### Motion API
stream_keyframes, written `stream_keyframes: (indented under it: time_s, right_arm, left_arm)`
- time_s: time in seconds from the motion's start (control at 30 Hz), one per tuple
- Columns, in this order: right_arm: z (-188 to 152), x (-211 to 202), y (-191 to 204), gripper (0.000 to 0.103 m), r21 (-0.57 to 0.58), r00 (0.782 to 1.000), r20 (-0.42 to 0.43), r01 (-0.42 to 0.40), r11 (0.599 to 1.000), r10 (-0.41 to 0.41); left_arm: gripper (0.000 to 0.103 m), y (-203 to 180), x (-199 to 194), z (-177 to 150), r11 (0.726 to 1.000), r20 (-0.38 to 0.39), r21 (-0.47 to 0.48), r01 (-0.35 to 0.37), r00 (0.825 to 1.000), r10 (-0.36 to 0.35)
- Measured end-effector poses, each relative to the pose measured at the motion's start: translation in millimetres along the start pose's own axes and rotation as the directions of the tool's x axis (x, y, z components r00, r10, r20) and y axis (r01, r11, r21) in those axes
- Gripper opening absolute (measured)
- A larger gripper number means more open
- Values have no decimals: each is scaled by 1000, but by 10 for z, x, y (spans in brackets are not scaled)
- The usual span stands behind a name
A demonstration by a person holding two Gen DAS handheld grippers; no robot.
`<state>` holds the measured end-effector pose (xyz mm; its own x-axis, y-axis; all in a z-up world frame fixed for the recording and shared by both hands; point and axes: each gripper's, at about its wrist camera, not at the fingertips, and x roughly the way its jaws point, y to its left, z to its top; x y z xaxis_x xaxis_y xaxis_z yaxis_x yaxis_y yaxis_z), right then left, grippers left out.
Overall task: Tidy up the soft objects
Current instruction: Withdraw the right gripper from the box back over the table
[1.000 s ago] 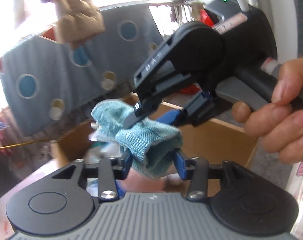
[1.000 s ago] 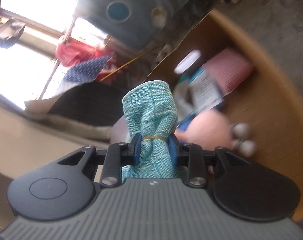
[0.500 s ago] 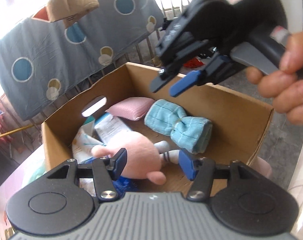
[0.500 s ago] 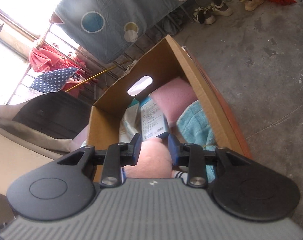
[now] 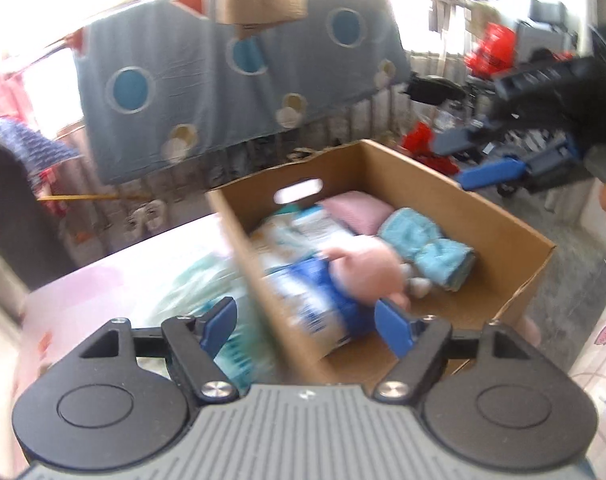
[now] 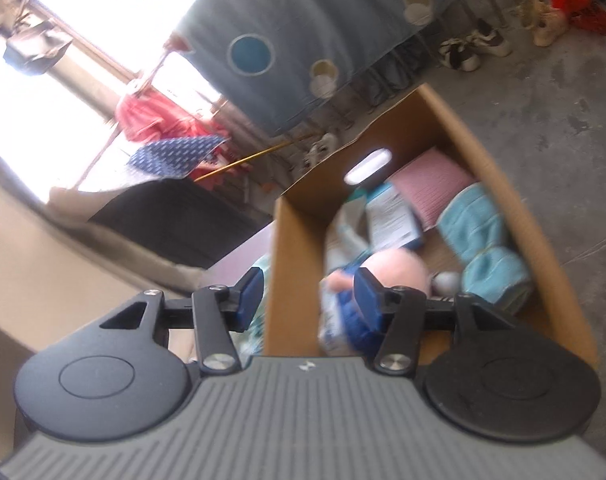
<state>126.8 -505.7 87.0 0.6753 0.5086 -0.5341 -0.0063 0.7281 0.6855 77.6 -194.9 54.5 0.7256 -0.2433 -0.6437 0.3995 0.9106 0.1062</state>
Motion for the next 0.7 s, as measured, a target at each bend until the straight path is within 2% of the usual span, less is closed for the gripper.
stream_keyframes:
  time_s: [0.2,0.33,0.47,0.57,0.63,0.7]
  right_arm:
    - [-312,259,402,51,0,993,-76,-91,996,91]
    - [-538,569,764,51,-11,977,-148,-158,987,155]
    - [-769,1002,1149,51,-16,947,-245,-221,975,210]
    - [-941,1420,1430,51,-11,918,-325,-246,969,229]
    - [-1047,1741,1621,51,-10,896,-382,-250,968,228]
    - [-1200,2059,1810,51,-15,875,-434,-245,969,215]
  left_arm:
    - [78,630,-492,-362,989,-1,-95,-111,994,112]
    - [78,1062,-694,-658,961,-35,-190,-199,980,196]
    - [77,1476,-773,-972,914,-87,-300,-273,962,259]
    - [75,1756,-743,-1220,866,-134,-365,-341,940,313]
    - [67,1898,-696,-1388,845,-152,-391,-365,931,332]
    - [62,2005,-645,-1512,838,-158,-410,-360,933,323]
